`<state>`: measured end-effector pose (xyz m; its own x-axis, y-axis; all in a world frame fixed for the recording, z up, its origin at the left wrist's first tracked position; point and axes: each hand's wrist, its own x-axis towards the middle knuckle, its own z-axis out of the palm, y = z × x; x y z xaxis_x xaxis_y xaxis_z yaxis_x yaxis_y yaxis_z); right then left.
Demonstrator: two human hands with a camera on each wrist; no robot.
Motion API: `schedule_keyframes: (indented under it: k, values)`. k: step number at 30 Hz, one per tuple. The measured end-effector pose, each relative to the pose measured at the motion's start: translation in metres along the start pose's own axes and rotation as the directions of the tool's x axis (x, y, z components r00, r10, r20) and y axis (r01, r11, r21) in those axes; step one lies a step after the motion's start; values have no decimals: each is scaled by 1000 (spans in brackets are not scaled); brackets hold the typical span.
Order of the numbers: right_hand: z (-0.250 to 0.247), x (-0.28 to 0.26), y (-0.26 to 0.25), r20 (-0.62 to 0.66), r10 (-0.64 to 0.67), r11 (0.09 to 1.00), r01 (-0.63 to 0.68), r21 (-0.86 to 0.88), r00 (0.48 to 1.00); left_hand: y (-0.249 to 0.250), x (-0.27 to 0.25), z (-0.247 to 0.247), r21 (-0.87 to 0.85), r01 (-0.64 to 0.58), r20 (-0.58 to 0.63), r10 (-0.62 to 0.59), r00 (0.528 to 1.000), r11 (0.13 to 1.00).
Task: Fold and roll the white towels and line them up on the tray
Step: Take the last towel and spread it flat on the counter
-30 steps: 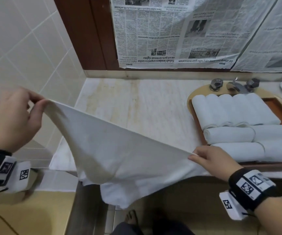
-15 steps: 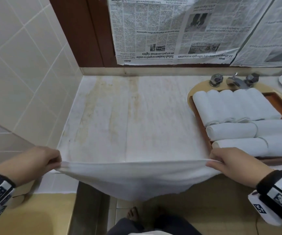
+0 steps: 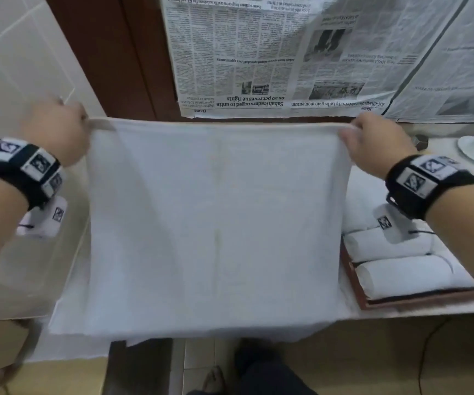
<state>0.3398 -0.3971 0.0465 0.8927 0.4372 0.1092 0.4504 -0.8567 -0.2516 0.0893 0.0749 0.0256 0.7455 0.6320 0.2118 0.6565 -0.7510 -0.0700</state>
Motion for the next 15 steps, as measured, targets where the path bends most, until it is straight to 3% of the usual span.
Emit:
schedule_keyframes:
  k: [2, 5, 8, 11, 15]
  values:
    - [7, 37, -6, -70, 72, 993, -65, 97, 995, -4, 39, 24, -66, 94, -15, -95, 995, 993]
    - [34, 87, -9, -68, 126, 980, -113, 166, 990, -2, 83, 65, -148, 228, -2, -231, 973, 962]
    - [73, 128, -6, 36, 171, 971, -174, 163, 985, 17, 91, 90, -180, 316, 55, -311, 949, 932]
    - [120, 159, -2, 172, 202, 962, -229, 152, 964, 37, 97, 116, -206, 460, 152, -436, 887, 864]
    - [172, 187, 0, 278, 235, 952, -278, 127, 931, 53, 109, 161, -198, 551, 235, -506, 830, 811]
